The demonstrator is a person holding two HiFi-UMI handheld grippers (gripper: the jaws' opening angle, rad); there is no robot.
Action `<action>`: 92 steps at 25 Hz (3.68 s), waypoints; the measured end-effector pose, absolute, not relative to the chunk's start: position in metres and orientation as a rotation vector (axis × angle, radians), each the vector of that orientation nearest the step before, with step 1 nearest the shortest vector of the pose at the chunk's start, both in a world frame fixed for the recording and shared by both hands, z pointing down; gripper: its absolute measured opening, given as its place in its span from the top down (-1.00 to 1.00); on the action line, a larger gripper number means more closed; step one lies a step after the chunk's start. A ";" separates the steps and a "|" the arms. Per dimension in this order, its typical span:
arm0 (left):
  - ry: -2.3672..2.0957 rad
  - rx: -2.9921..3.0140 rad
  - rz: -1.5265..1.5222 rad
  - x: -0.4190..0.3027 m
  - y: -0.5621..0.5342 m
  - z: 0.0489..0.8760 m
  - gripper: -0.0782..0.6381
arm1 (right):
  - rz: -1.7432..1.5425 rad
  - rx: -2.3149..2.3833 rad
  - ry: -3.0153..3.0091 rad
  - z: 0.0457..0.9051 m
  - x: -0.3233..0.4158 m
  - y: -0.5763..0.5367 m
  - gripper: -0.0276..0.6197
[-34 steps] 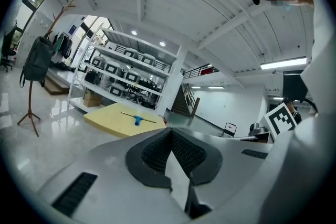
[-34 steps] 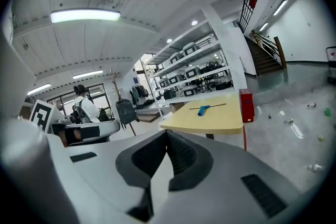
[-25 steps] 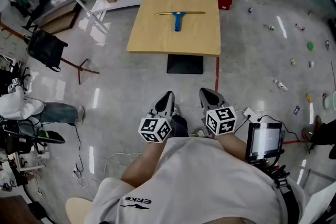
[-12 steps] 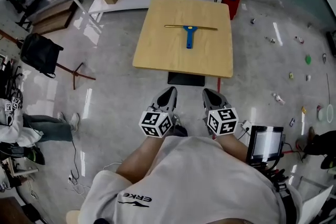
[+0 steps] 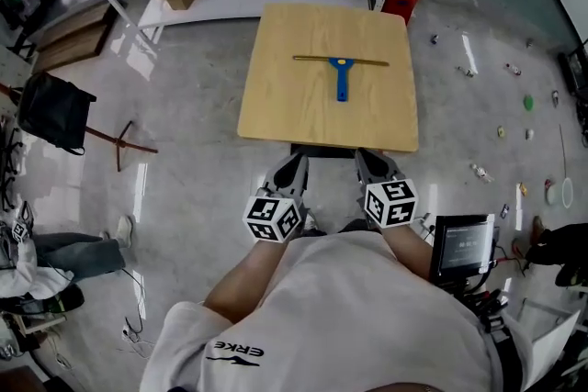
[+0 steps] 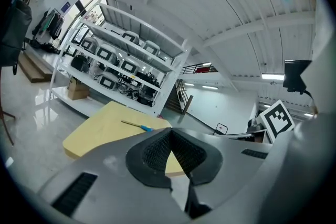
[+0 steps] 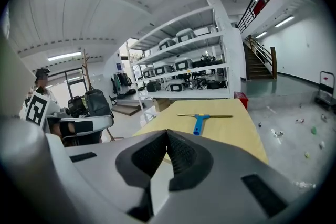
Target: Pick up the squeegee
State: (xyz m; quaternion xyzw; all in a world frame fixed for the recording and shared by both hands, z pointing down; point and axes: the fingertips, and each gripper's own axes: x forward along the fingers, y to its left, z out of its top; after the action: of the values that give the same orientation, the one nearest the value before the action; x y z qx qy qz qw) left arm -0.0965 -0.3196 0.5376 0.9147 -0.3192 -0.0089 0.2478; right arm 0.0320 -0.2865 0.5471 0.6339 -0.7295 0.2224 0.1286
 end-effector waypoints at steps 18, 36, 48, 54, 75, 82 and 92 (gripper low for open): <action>-0.940 2.465 0.044 -0.053 -0.423 0.555 0.77 | 0.696 1.830 -2.170 0.562 0.076 -0.404 0.91; -0.971 2.429 0.221 0.081 -0.534 0.574 0.77 | 0.835 1.770 -2.177 0.580 0.193 -0.512 0.91; -0.931 2.393 0.442 0.126 -0.548 0.623 0.76 | 0.916 1.719 -2.153 0.604 0.218 -0.522 0.91; -0.933 2.383 0.570 0.136 -0.553 0.654 0.47 | 0.928 1.725 -2.140 0.612 0.224 -0.514 0.91; -1.071 2.154 0.808 0.145 -0.596 0.731 0.24 | 0.969 1.819 -2.049 0.623 0.256 -0.509 0.91; -1.082 2.146 0.851 0.148 -0.596 0.741 0.24 | 0.967 1.840 -2.037 0.624 0.260 -0.507 0.91; -1.112 2.120 0.842 0.142 -0.607 0.742 0.39 | 0.965 1.845 -2.030 0.624 0.263 -0.511 0.91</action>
State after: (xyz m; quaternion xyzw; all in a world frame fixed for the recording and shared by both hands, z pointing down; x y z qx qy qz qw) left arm 0.1424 -0.6070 0.7423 0.7976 -0.4183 0.3168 0.2977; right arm 0.2630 -0.5106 0.6244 0.6301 -0.6934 0.3295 0.1166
